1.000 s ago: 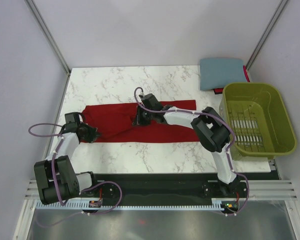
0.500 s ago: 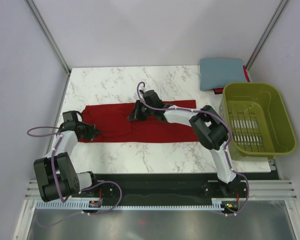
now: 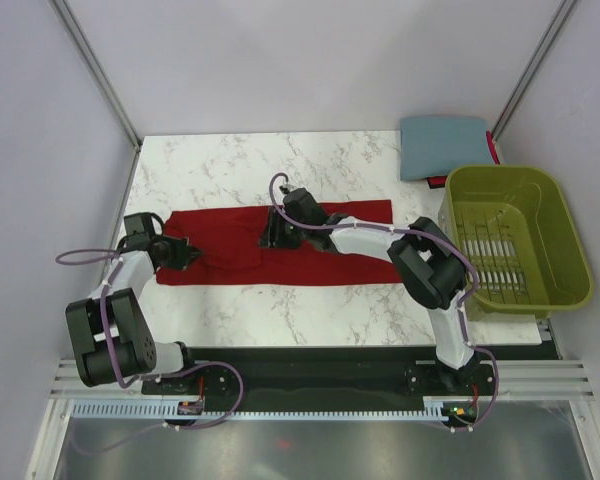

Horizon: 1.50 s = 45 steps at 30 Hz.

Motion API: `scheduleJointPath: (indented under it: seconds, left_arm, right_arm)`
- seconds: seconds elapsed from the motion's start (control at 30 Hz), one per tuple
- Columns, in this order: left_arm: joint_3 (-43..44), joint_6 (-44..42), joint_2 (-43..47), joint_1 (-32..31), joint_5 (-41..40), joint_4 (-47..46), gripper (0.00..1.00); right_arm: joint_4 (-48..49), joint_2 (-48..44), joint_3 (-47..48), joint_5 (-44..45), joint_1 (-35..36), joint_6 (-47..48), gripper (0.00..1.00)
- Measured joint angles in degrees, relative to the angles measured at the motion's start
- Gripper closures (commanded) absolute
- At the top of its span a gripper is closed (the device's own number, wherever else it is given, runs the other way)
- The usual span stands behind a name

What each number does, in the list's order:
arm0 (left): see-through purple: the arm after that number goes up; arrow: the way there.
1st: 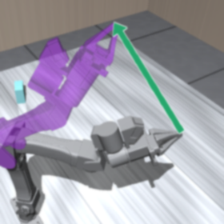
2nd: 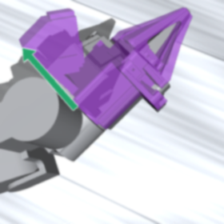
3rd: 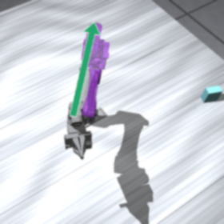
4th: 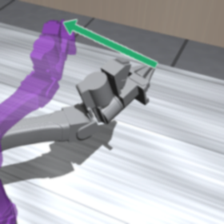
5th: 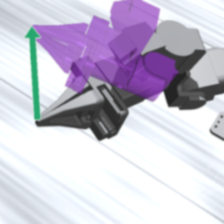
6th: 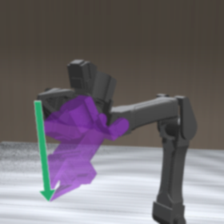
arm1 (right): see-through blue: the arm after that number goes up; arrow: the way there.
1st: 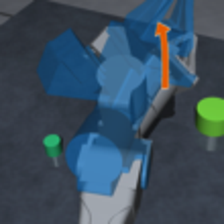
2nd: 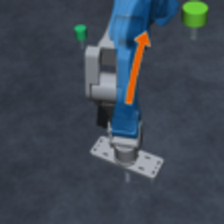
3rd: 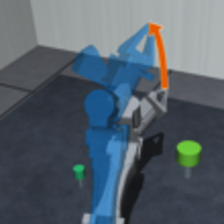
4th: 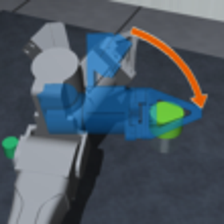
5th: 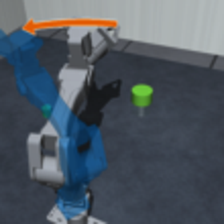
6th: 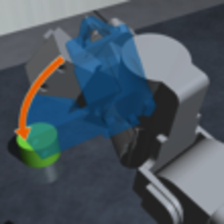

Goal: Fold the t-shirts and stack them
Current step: Fold the tshirt

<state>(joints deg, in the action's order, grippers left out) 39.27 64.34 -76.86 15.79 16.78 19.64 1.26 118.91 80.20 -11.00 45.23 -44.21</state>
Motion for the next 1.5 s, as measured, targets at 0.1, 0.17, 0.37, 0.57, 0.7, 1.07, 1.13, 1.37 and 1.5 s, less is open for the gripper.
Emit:
scheduleJointPath:
  seconds: [0.1,0.17,0.37,0.57,0.7,1.07,1.13,1.37,1.5]
  left_arm:
    - [0.1,1.1,-1.4,0.0,0.4,-1.0,0.98]
    - [0.1,1.7,-2.1,0.0,0.5,-1.4,0.98]
    - [0.1,2.3,-2.9,0.2,1.5,-2.7,0.98]
    - [0.1,2.3,-4.8,0.3,1.9,-4.1,0.98]
    - [0.1,2.3,-6.6,0.5,2.6,-5.0,0.98]
    - [0.0,2.3,-7.0,0.6,3.2,-6.7,0.98]
    - [0.0,2.3,-7.2,0.6,3.3,-6.9,0.98]
    - [0.0,2.3,-7.9,0.6,3.5,-7.6,0.98]
    - [0.0,2.3,-7.9,0.7,4.2,-7.8,0.98]
  right_arm:
    - [0.4,-1.0,-1.6,1.9,1.1,-1.2,0.48]
    - [0.9,-1.0,-2.8,3.1,2.0,-2.4,0.49]
    - [2.3,-1.0,-5.7,5.2,3.8,-1.1,0.5]
    - [2.9,-1.0,-5.7,5.7,4.2,0.1,0.5]
    - [3.5,-1.0,-5.7,5.9,4.2,-0.6,0.51]
    - [4.5,-0.8,-5.1,8.0,6.0,-4.0,0.53]
    - [3.9,-0.7,-4.7,8.9,6.4,-4.7,0.53]
    - [3.4,1.7,-2.1,10.9,7.9,-7.2,0.55]
    - [2.3,2.8,-1.7,11.7,8.3,-8.3,0.57]
